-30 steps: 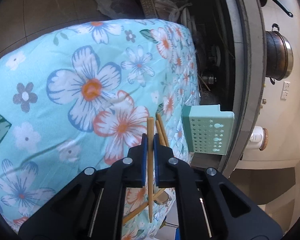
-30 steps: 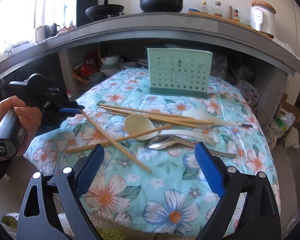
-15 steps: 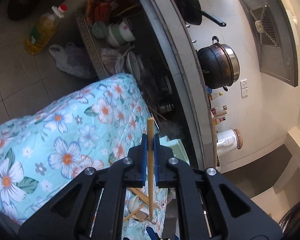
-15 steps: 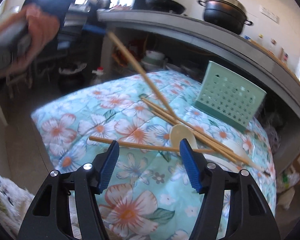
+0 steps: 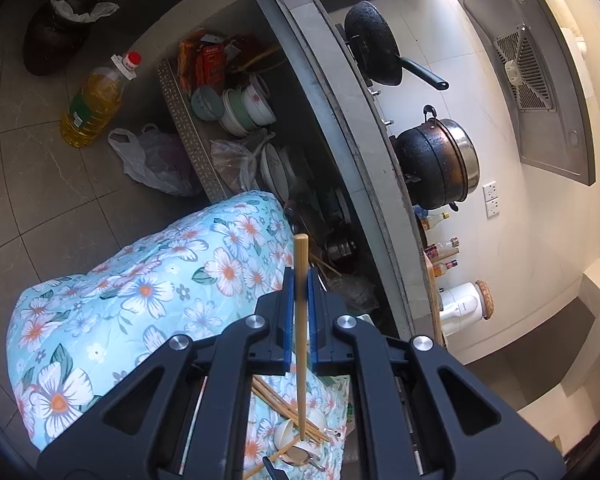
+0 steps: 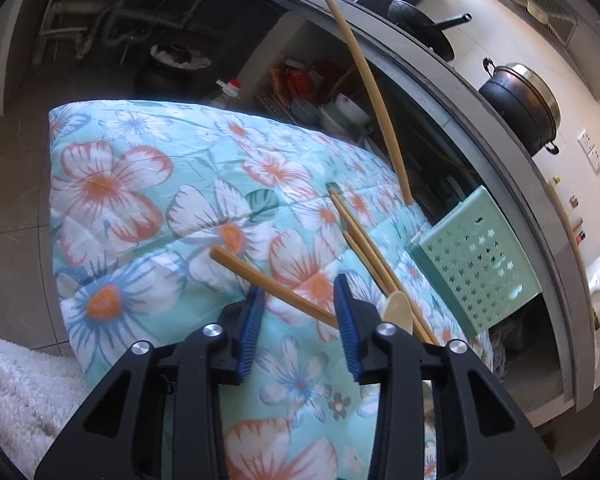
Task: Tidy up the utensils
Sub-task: 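Grasp a wooden chopstick with the right tool while the left tool raises its chopstick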
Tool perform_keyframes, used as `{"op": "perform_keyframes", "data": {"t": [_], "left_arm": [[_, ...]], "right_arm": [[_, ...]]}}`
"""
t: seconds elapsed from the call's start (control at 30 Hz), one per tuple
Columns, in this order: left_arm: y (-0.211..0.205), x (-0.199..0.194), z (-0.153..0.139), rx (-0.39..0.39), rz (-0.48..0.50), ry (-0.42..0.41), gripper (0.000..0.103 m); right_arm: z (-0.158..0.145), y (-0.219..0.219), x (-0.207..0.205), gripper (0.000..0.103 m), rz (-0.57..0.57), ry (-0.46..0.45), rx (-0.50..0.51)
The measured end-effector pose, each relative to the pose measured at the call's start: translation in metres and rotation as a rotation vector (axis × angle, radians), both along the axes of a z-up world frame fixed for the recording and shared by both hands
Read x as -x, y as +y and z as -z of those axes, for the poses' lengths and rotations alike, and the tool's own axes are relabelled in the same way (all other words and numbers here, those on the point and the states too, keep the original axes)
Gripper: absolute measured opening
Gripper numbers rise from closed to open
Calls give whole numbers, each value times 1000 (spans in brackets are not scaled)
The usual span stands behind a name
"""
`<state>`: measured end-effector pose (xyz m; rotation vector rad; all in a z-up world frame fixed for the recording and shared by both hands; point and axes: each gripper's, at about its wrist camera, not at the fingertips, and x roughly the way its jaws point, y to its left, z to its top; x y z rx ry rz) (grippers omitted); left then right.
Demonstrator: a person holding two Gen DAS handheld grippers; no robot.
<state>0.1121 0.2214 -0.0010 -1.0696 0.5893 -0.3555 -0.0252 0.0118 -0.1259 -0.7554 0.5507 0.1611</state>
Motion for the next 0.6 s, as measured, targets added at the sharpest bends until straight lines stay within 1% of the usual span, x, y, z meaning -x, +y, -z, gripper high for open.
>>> {"op": "perform_keyframes", "data": {"t": [0.03,0.2,0.27,0.33,0.47,0.57,0.6], "left_arm": [[1,0,0,-6,-3,4,5],[2,1,-7,-39,-30,1,5],[2,3,-11,-64,-49,-6,5],[4,5,-17,-84,-73,-17,5],[11,7,-29,-100,-120,-32,5],[12,10,-40,-122,-158,-53,5],[11,10,-44,-128,-165,-60,5]], "right_arm": [[2,3,0,25,0,-5,7],[5,12,4,22,12,-71,39],[0,13,9,20,14,-96,30],[-8,9,15,18,14,-127,0],[-31,-3,21,16,37,-181,-81],[-54,-18,23,15,53,-211,-180],[-64,-25,25,14,60,-221,-227]]}}
